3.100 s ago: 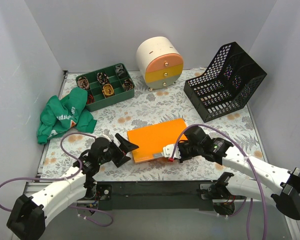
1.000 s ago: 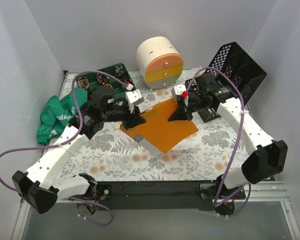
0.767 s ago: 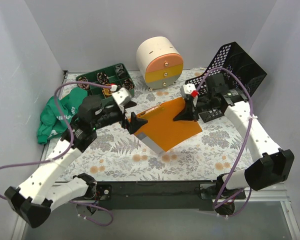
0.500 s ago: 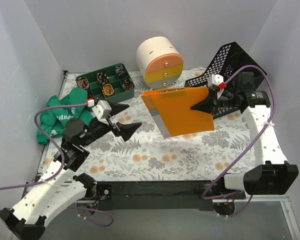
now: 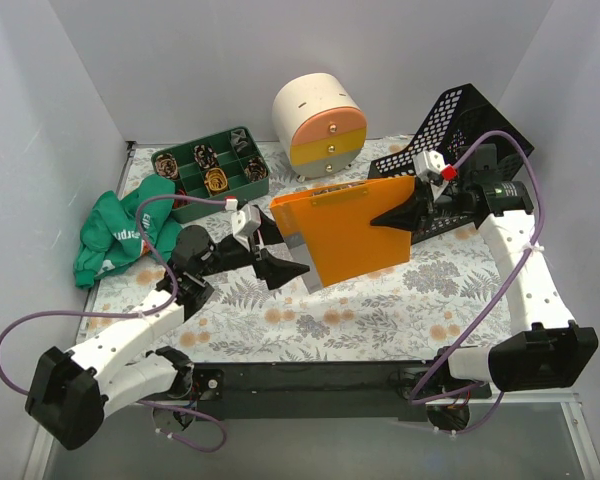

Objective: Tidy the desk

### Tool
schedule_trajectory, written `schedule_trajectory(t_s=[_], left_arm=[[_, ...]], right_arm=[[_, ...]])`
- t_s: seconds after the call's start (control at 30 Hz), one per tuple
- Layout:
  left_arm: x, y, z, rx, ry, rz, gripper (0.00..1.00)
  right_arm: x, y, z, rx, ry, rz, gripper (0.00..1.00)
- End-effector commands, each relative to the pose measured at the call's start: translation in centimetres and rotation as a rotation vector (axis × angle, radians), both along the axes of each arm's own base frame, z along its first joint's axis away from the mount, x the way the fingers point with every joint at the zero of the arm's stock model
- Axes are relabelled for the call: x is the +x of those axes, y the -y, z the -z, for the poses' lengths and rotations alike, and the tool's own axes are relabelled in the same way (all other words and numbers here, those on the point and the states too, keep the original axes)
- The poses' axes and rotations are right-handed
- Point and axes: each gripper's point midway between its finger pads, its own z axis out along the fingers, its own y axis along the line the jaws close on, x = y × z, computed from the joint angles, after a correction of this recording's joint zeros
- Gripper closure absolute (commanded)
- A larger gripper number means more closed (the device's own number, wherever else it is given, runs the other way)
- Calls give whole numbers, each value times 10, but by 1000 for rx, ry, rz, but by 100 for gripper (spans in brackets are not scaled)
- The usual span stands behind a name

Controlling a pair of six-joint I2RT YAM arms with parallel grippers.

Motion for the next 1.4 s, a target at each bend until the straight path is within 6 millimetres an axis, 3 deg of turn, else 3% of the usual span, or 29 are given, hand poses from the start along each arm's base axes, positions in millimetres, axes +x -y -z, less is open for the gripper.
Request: schedule_trajectory(t_s=[0.0, 0.27, 0.4, 0.5, 0.53, 0.63, 0.73, 0.77, 0.83, 0.87, 1.0, 1.03, 1.13, 1.17, 1.23, 1.37], left_arm=[[-19, 9, -43, -96, 79, 147, 19], [-14, 8, -69, -143, 113, 110, 30], [-8, 14, -69, -112, 84, 121, 46], [-4, 19, -69, -96, 69, 137, 73], [-2, 20, -69, -97, 64, 134, 98], [3, 16, -76, -113, 61, 85, 100], [11, 11, -75, -109, 40, 16, 100], [15, 7, -80, -116, 42, -25, 100], [21, 5, -73, -96, 10, -66, 100], [22, 4, -73, -96, 5, -79, 100], [32, 3, -78, -114, -16, -121, 100], [34, 4, -79, -119, -15, -127, 100], [44, 8, -89, -138, -6, -140, 100], [47, 10, -93, -143, 0, -141, 100], [56, 18, -102, -151, 12, -129, 100], [75, 35, -118, -158, 36, -100, 100]], right_arm=[[-27, -6, -25, 117, -4, -111, 99], [-28, -6, -20, 126, -21, -117, 99], [-29, -7, -19, 132, -32, -125, 99], [-29, -7, -20, 132, -26, -125, 99], [-28, -8, -19, 126, -28, -122, 99], [-26, -7, -17, 96, -18, -99, 99], [-18, -5, -13, 47, -4, -55, 80], [-16, -5, -12, 30, -6, -41, 57], [-6, -1, -14, -27, 19, 17, 40], [-1, 0, -14, -50, 8, 44, 2], [36, 15, -30, -165, 44, 263, 2], [53, 27, -31, -208, 67, 369, 2], [80, 52, -73, -197, 172, 647, 2], [84, 59, -82, -186, 188, 713, 1], [88, 79, -117, -112, 270, 892, 2], [85, 102, -150, -24, 321, 1069, 2]])
